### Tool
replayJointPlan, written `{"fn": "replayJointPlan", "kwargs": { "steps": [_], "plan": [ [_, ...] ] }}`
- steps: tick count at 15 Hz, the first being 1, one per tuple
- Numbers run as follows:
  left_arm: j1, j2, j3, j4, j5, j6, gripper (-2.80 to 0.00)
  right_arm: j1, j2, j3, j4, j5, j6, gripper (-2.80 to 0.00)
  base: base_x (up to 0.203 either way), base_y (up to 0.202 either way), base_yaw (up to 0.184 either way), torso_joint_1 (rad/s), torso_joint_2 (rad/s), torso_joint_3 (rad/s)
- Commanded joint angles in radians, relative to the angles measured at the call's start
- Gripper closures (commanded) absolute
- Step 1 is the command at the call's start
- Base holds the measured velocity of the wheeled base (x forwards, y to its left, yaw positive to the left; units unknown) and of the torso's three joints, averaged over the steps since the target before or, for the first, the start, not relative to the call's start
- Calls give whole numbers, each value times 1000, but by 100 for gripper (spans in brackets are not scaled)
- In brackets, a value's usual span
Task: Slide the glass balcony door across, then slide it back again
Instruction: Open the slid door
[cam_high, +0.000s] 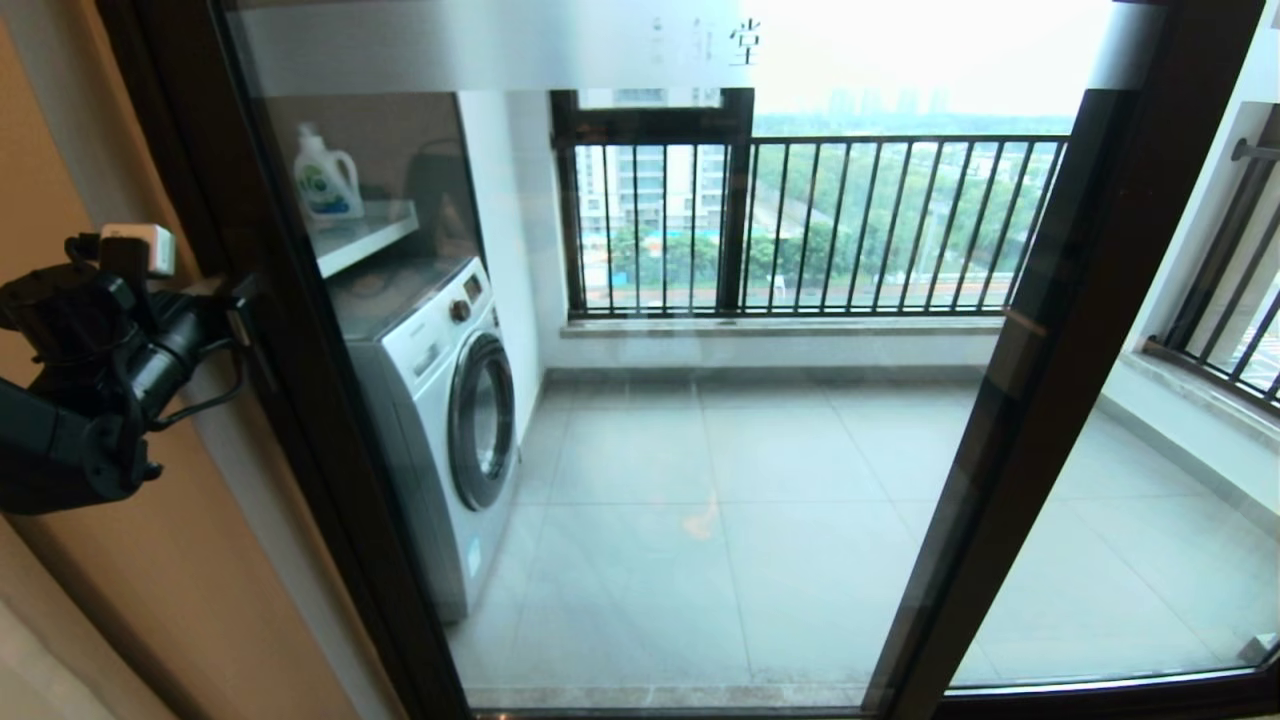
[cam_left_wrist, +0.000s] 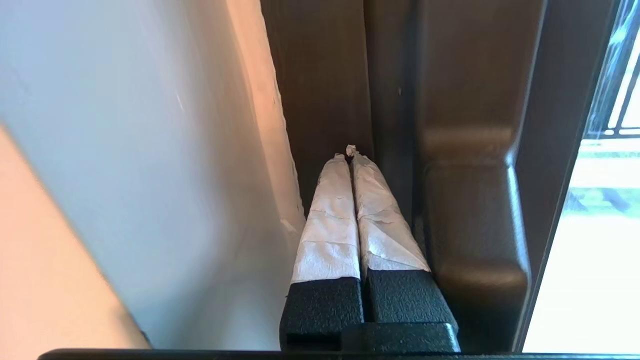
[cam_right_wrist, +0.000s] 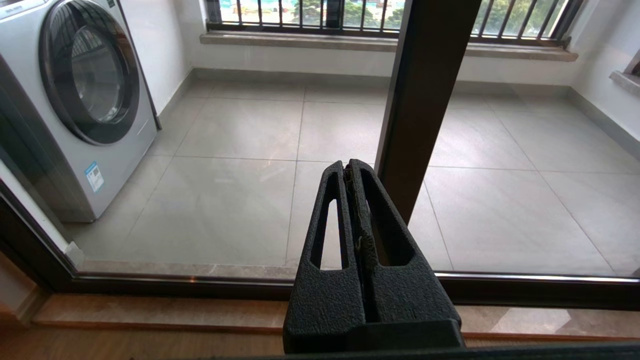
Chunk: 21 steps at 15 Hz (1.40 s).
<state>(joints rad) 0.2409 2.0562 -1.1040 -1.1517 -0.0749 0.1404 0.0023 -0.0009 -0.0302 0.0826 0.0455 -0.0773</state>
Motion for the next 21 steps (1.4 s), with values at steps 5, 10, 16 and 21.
{"fn": "replayJointPlan", "kwargs": {
  "steps": [5, 10, 16, 21],
  "plan": [
    [-24, -19, 32, -8, -2, 1, 0, 1, 1, 0, 0, 1, -1, 0, 0, 0, 0, 0, 0, 0],
    [-32, -22, 38, -10, -2, 1, 0, 1, 1, 0, 0, 1, -1, 0, 0, 0, 0, 0, 0, 0],
    [-41, -24, 39, -10, -2, 1, 0, 1, 1, 0, 0, 1, -1, 0, 0, 0, 0, 0, 0, 0],
    [-55, -31, 52, -10, -3, 1, 0, 1, 1, 0, 0, 1, -1, 0, 0, 0, 0, 0, 0, 0]
  ]
}}
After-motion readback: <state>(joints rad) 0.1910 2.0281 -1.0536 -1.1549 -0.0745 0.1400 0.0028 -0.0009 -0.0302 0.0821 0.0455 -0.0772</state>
